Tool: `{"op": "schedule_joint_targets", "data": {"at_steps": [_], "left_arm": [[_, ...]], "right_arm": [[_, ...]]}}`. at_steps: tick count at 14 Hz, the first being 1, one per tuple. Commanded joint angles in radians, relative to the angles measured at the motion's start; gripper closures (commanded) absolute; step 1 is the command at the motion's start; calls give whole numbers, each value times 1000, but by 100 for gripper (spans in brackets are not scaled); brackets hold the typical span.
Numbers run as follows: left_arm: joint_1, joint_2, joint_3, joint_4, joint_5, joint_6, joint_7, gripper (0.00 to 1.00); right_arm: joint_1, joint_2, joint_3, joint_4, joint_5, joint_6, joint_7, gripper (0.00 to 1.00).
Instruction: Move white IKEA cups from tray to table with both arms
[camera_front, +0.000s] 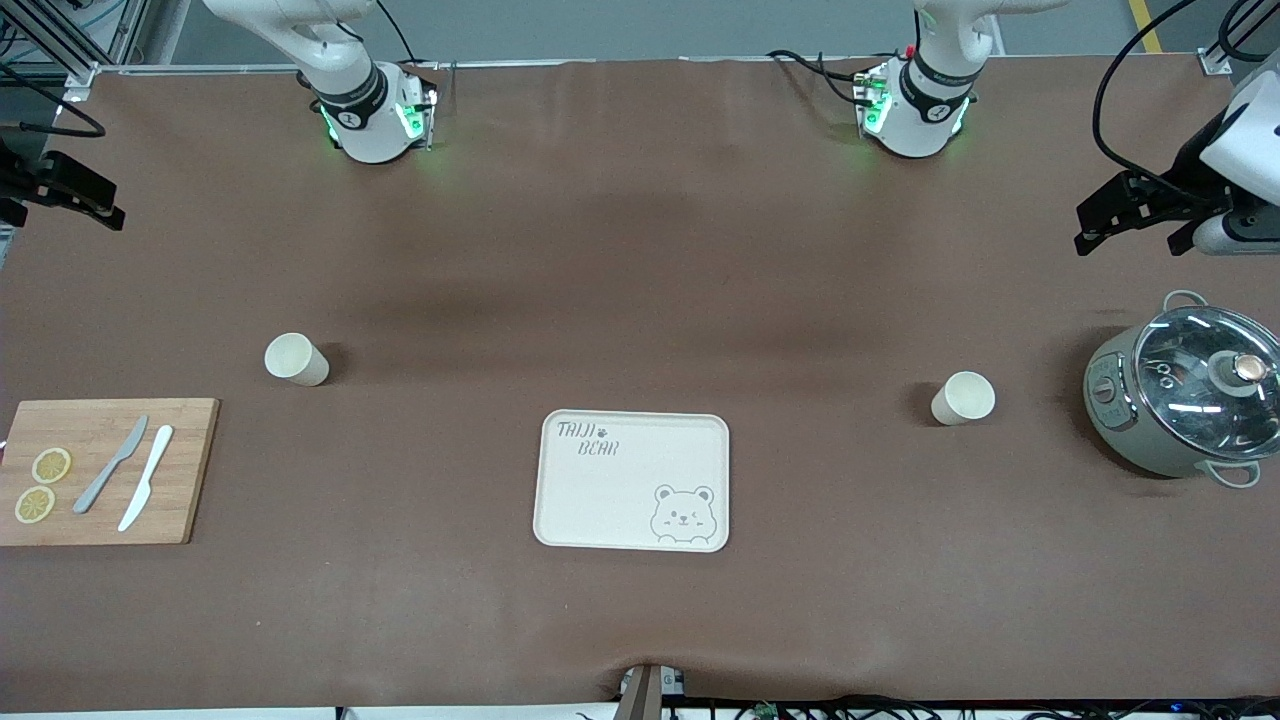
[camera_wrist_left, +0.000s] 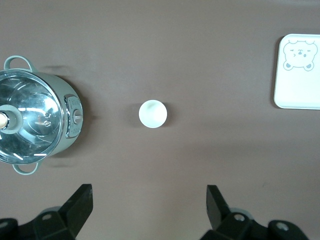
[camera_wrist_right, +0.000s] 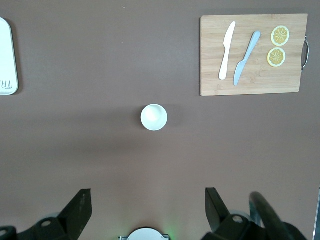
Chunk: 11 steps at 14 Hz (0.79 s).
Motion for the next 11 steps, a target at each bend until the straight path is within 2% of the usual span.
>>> {"op": "schedule_joint_targets", "data": {"at_steps": [1,11], "left_arm": [[-2,-1,5,25,22,-5,4,0],[13,25,7,48,23,-23,7,0]], "right_arm": [[-5,-27,3,-34,16,12,8,0],[-3,-29,-11,-39,49,23,8,0]]}}
